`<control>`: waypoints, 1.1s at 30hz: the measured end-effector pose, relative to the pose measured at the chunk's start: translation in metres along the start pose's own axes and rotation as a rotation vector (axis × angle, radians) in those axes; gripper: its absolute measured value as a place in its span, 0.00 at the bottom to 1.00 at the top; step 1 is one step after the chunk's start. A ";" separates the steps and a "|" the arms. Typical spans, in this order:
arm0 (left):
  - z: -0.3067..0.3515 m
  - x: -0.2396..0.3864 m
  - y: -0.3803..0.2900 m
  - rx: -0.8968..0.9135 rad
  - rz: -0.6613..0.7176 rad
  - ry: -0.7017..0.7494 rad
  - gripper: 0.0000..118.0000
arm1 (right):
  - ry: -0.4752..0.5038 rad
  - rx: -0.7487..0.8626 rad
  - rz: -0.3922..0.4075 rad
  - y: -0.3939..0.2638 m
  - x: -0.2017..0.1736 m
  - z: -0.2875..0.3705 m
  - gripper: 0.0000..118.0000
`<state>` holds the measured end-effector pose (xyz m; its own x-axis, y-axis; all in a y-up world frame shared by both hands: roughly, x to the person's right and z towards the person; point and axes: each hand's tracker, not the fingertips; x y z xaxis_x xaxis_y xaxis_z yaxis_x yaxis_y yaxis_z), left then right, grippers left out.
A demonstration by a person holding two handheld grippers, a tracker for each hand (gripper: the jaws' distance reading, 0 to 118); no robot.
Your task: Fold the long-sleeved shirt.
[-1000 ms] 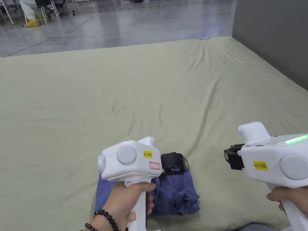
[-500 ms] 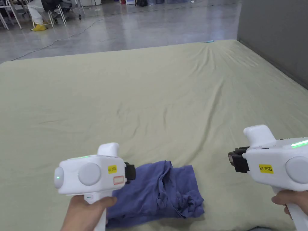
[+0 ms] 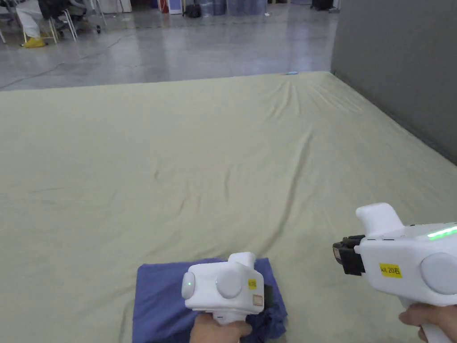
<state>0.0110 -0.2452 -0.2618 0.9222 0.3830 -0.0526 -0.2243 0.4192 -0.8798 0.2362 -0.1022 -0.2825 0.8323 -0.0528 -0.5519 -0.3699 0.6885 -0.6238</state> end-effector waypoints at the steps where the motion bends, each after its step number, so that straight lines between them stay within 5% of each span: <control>1: 0.006 0.001 0.002 0.022 -0.048 0.016 0.00 | -0.001 0.002 -0.001 0.000 0.001 0.002 0.00; 5: 0.067 -0.017 0.013 0.134 0.068 -0.130 0.00 | 0.013 0.011 -0.003 0.010 -0.005 0.001 0.00; 14: 0.210 -0.114 0.004 0.401 0.163 -0.067 0.00 | 0.209 0.037 0.068 0.057 -0.091 -0.036 0.00; 20: 0.225 -0.164 -0.025 0.406 0.288 -0.038 0.00 | 0.338 -0.052 -0.017 0.057 -0.131 -0.091 0.00; 26: 0.199 -0.188 -0.043 0.365 0.371 -0.118 0.00 | 0.423 -0.273 -0.121 0.015 -0.118 -0.161 0.00; 27: 0.194 -0.192 -0.044 0.354 0.395 -0.138 0.03 | 0.437 -0.311 -0.154 0.005 -0.115 -0.168 0.00; 28: 0.185 -0.210 -0.042 0.346 0.425 -0.151 0.24 | 0.414 -0.349 -0.172 -0.003 -0.110 -0.178 0.00; 30: 0.175 -0.220 -0.041 0.327 0.481 -0.175 0.82 | 0.391 -0.326 -0.193 -0.012 -0.097 -0.188 0.00; 33: 0.168 -0.225 -0.044 0.327 0.535 -0.219 0.84 | 0.309 -0.315 -0.207 -0.012 -0.081 -0.191 0.00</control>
<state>-0.2393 -0.2110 -0.1322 0.5793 0.7519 -0.3147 -0.7494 0.3394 -0.5685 0.0938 -0.2444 -0.3361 0.7576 -0.4108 -0.5073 -0.3561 0.3913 -0.8486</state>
